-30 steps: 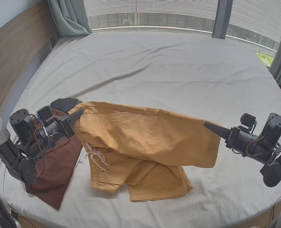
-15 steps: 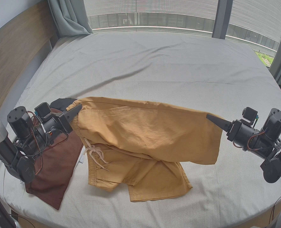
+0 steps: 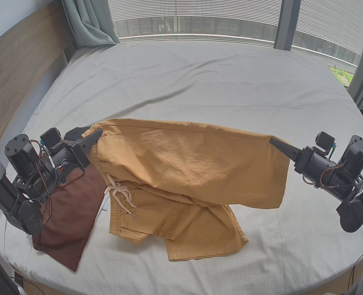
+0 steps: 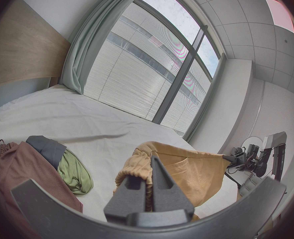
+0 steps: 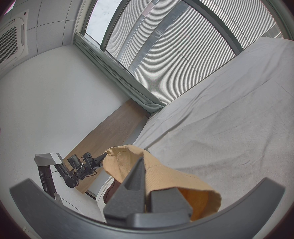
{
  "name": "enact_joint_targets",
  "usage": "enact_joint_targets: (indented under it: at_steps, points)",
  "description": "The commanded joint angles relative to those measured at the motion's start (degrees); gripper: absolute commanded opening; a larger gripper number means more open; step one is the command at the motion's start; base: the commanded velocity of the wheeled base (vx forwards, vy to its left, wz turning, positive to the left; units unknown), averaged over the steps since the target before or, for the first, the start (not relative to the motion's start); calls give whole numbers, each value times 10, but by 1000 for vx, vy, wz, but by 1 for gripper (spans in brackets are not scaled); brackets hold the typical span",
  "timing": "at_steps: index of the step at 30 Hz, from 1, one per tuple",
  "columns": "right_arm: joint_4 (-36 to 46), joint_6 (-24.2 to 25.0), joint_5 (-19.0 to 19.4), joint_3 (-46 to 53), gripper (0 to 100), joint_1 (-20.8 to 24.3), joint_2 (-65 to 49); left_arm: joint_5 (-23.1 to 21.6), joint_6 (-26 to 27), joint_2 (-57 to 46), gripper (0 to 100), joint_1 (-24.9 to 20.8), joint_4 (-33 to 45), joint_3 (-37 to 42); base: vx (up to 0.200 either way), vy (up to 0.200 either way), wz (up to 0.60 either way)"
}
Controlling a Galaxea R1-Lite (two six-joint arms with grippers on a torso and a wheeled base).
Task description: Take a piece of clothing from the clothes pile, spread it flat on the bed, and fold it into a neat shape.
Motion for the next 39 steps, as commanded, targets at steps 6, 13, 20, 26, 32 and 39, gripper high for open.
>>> enact_joint_targets:
  at_steps: [6,13,20,26,32,39]
  points:
    - [-1,1,-5,-15,0,-4,-6,-1,0,-6,0,7,-1,-1,0,0,0]
    - [0,1,-8,-22,0,-11,-7,-1,0,-4,0,10,-1,-1,0,0,0]
    - [0,1,-8,-25,0,-17,-6,-1,0,-3,0,16,-1,-7,0,0,0]
    - [0,2,-8,-30,0,-30,-6,-1,0,-1,0,20,-1,-8,0,0,0]
    - [0,1,-8,-30,0,-33,-6,-1,0,0,0,20,-1,-8,0,0,0]
    - [0,1,-8,-30,0,-35,-4,-1,0,0,0,20,-1,-8,0,0,0]
